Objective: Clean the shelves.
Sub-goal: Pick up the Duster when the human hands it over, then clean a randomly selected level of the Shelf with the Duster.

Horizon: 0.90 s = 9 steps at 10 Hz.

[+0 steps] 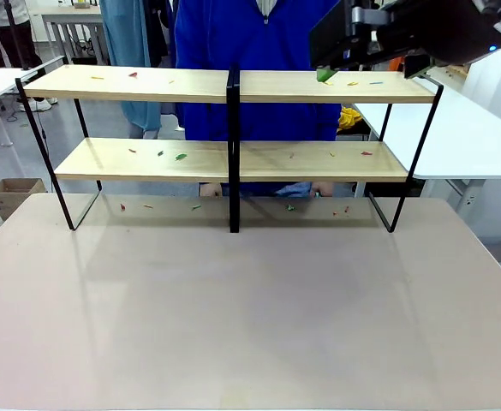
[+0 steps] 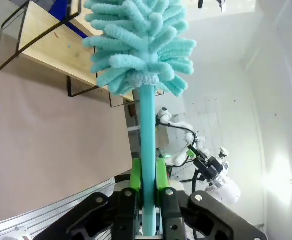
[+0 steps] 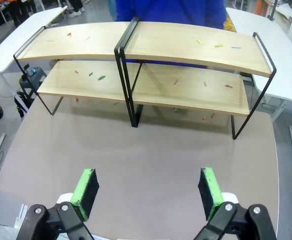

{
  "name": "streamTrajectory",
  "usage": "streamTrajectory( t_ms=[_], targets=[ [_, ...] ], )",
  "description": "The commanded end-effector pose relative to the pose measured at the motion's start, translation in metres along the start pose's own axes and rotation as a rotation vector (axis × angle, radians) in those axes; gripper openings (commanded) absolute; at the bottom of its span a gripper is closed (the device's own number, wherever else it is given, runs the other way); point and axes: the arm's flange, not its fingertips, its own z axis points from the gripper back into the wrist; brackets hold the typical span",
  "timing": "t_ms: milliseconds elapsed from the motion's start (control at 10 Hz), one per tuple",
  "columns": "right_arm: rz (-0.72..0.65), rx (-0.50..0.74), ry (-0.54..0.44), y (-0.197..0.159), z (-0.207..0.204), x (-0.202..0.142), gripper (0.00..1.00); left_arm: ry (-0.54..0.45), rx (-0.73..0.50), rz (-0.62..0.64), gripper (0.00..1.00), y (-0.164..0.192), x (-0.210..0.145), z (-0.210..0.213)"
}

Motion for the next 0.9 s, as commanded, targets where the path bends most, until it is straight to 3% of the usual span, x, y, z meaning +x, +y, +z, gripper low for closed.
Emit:
streamTrajectory(
  t_ms=[0, 800],
  targets=[
    [-0.009, 0.004, 0.0, -0.0009, 0.0001, 0.0015, 1.0, 0.042, 0.001, -0.051, 0.03, -0.0219, 0.007, -0.0097],
    [-0.009, 0.004, 0.0, -0.0009, 0.0001, 0.0015, 1.0, 0.042, 0.001, -0.051, 0.03, -0.0219, 0.007, -0.0097]
  ],
)
